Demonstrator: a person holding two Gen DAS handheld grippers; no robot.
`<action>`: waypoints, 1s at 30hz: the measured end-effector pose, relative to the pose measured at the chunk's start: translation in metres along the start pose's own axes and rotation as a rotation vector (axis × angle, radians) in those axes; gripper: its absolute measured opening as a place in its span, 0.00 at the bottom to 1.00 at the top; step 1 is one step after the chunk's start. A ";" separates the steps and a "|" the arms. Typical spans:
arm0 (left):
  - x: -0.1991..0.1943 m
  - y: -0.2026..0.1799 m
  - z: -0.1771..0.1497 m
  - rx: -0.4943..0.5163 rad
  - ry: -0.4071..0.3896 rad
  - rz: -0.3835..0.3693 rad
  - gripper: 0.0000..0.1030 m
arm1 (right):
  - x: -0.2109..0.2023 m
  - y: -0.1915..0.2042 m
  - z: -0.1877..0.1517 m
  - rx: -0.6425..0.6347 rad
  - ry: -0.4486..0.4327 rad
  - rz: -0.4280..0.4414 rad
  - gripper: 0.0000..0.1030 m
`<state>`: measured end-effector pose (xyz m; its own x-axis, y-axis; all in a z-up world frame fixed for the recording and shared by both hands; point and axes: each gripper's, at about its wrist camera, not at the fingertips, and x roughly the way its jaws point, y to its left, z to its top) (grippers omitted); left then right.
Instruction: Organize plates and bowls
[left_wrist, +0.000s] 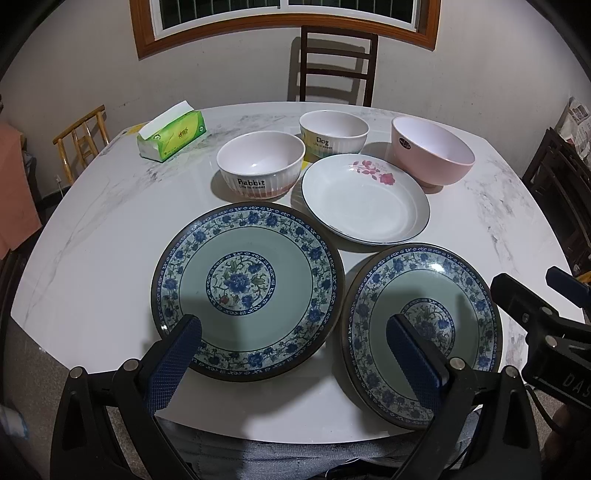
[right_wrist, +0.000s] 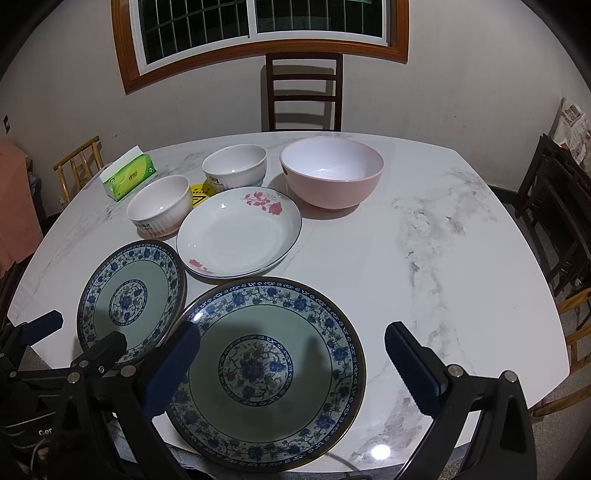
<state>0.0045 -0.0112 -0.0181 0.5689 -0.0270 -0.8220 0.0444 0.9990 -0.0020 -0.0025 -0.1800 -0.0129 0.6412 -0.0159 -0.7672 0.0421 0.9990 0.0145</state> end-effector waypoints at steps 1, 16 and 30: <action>0.000 0.000 0.000 0.000 0.001 -0.001 0.96 | 0.000 0.000 0.000 0.000 0.000 0.000 0.99; 0.004 0.006 -0.003 -0.013 0.006 -0.005 0.96 | 0.000 0.003 0.000 -0.003 -0.005 0.009 0.99; 0.009 0.065 0.007 -0.140 0.043 -0.035 0.71 | 0.026 0.019 0.012 -0.017 0.073 0.326 0.56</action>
<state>0.0180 0.0527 -0.0221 0.5328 -0.0635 -0.8438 -0.0531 0.9927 -0.1083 0.0245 -0.1619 -0.0247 0.5626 0.3068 -0.7677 -0.1692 0.9517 0.2563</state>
